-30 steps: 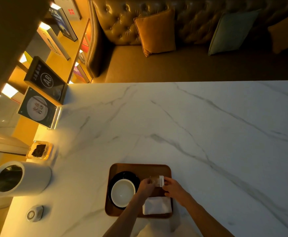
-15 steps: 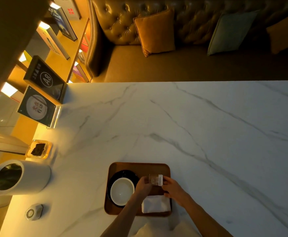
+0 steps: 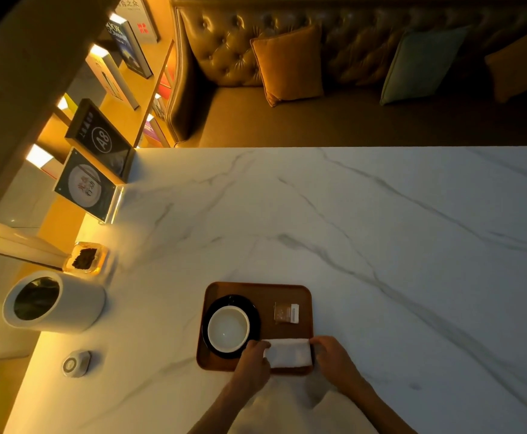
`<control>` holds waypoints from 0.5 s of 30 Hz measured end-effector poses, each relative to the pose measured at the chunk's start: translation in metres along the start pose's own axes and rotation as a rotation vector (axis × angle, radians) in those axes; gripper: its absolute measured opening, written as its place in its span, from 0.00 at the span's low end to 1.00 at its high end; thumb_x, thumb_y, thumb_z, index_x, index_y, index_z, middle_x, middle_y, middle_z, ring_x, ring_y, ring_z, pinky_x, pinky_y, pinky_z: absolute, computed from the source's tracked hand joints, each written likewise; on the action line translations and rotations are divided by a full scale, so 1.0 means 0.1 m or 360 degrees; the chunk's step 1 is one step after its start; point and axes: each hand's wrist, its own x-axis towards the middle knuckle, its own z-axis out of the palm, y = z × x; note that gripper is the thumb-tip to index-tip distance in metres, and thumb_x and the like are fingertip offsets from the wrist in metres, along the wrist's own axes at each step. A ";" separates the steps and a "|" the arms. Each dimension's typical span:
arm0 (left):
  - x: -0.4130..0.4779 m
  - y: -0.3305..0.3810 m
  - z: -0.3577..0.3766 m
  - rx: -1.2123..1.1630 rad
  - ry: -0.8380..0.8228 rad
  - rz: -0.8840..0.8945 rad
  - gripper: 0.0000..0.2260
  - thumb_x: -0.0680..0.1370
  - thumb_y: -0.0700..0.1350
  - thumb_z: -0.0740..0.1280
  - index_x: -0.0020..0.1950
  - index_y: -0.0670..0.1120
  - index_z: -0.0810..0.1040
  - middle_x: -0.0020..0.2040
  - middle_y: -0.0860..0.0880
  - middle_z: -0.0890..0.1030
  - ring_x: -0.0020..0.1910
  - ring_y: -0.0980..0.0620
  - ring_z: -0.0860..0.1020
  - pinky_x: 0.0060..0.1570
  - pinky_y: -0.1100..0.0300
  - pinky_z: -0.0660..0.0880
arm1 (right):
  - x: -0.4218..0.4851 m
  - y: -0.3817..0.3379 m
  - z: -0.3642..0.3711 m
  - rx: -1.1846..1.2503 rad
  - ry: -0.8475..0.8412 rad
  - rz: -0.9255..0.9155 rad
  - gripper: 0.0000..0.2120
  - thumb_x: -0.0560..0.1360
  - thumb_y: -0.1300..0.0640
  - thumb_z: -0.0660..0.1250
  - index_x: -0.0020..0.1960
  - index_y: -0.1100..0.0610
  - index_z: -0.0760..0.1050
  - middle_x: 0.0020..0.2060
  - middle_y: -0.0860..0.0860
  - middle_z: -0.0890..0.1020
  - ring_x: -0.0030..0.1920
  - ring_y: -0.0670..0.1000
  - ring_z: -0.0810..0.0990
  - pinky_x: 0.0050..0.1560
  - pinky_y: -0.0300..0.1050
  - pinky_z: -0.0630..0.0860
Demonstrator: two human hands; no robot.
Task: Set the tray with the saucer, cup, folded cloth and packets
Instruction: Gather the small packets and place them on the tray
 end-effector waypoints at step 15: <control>-0.11 -0.12 0.11 0.0277 -0.0064 0.0199 0.25 0.82 0.38 0.56 0.78 0.43 0.56 0.80 0.44 0.52 0.79 0.46 0.52 0.76 0.56 0.51 | -0.17 0.11 0.25 -0.0559 -0.0315 -0.0112 0.23 0.81 0.58 0.52 0.75 0.53 0.60 0.76 0.53 0.58 0.73 0.53 0.62 0.74 0.45 0.60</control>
